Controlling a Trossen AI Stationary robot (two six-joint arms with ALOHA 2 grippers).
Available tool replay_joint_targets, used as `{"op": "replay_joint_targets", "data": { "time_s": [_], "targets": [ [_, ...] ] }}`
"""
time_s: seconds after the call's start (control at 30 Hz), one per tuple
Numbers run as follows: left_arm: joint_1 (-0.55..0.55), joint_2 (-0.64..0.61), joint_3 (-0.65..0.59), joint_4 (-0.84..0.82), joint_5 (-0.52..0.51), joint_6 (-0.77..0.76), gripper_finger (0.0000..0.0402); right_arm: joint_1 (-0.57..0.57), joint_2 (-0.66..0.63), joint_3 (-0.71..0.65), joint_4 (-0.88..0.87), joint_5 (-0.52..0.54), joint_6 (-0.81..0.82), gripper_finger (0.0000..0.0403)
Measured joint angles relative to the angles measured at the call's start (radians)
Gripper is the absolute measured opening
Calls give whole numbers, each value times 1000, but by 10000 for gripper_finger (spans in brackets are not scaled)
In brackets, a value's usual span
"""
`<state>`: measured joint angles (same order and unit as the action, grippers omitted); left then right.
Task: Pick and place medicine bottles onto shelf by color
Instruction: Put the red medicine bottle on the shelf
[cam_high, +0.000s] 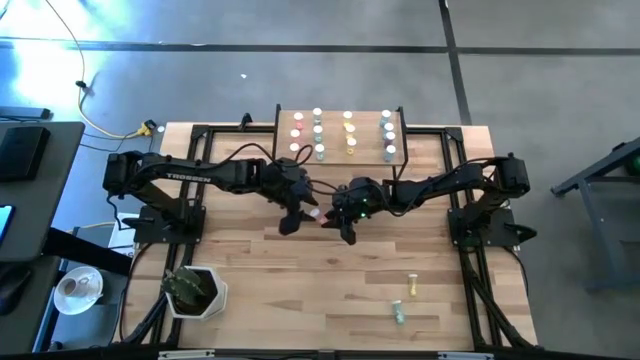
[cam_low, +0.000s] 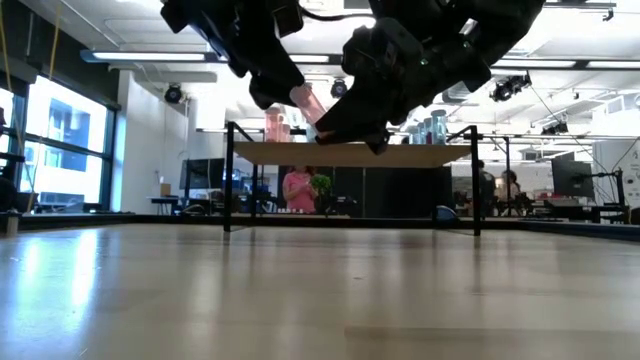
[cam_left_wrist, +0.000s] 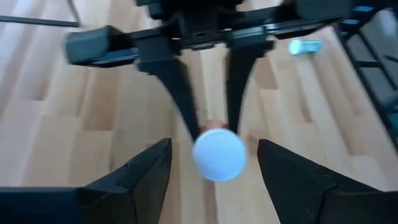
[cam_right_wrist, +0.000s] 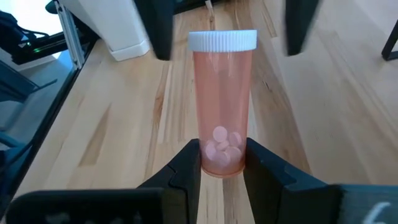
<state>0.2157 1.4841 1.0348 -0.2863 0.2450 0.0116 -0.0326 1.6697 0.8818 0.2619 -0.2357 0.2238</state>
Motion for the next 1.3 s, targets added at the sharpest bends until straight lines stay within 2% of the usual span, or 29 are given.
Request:
{"op": "replay_joint_targets", "data": {
  "time_s": [0.07,0.6,1.03,1.3],
  "targets": [
    [0,0,0,0,29,0,222,0,0,0,2,0,-15,84],
    [6,0,0,0,30,0,179,0,0,0,29,-31,-44,84],
    [6,0,-1,28,34,28,113,0,0,0,35,-31,-41,84],
    [6,0,-1,24,34,27,114,0,0,0,35,-31,-41,84]
  ]
}}
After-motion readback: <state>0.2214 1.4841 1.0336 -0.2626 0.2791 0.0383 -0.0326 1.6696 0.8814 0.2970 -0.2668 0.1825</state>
